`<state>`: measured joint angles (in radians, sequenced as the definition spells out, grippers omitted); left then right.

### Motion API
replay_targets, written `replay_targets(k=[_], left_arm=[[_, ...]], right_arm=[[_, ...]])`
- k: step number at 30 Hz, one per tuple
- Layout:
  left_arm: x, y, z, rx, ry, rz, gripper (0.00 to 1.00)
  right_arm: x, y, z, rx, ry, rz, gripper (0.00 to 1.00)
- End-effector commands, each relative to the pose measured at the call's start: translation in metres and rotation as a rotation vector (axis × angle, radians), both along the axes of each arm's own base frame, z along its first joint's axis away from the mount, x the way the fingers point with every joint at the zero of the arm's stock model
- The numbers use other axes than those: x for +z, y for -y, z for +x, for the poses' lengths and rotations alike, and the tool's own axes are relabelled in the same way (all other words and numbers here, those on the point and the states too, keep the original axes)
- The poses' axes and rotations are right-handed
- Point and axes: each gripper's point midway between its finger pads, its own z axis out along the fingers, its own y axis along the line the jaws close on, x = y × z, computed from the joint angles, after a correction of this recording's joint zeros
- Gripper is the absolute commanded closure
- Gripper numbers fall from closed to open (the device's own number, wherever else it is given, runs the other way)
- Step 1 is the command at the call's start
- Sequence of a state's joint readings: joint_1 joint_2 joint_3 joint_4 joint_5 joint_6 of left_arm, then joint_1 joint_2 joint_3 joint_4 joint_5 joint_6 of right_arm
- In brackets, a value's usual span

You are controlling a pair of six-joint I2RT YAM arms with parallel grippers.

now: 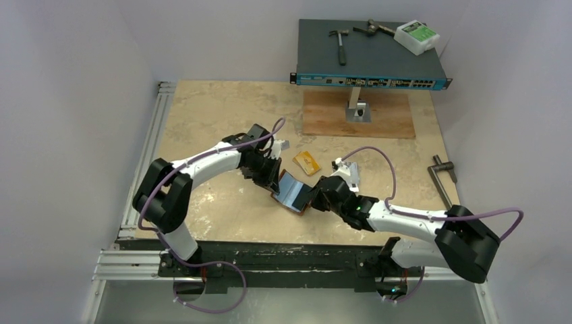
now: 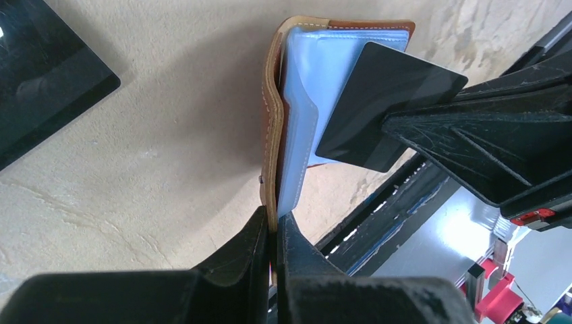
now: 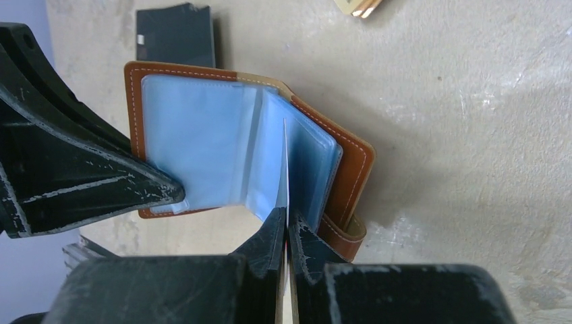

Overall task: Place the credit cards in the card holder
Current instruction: Insert the credit card into the card holder.

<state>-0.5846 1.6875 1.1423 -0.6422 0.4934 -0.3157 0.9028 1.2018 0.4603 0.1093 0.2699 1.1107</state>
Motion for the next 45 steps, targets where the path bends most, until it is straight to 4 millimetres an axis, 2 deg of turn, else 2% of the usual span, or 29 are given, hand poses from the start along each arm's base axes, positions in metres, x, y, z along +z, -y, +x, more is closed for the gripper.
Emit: replay_targets(k=[1,9,13,18,22,31,39,45], left_arm=[[-0.009,0.006,0.003,0.016,-0.013,-0.024,1.00],[-0.031,-0.006,0.001,0.005,-0.031,0.056,0.99],[-0.042,-0.020,0.001,0.014,-0.016,0.131,0.88],[-0.037,-0.017,0.007,0.031,-0.026,0.096,0.76],[-0.031,-0.009,0.017,0.036,-0.043,0.050,0.73],[-0.019,0.001,0.050,0.099,-0.068,-0.024,0.73],[-0.016,0.005,0.045,0.090,-0.098,-0.092,0.76],[-0.007,0.006,0.042,0.079,-0.104,-0.146,0.84]], right_arm=[[-0.015,-0.001,-0.001,0.028,-0.021,-0.017,1.00],[-0.033,-0.004,0.005,0.063,-0.060,-0.029,1.00],[-0.036,0.000,0.006,0.061,-0.069,-0.030,1.00],[-0.035,0.004,0.003,0.065,-0.071,-0.033,1.00],[-0.036,0.006,0.000,0.078,-0.074,-0.043,1.00],[-0.045,0.008,-0.005,0.109,-0.093,-0.079,1.00],[-0.049,0.012,-0.009,0.120,-0.098,-0.099,1.00],[-0.051,0.014,-0.010,0.117,-0.102,-0.103,1.00]])
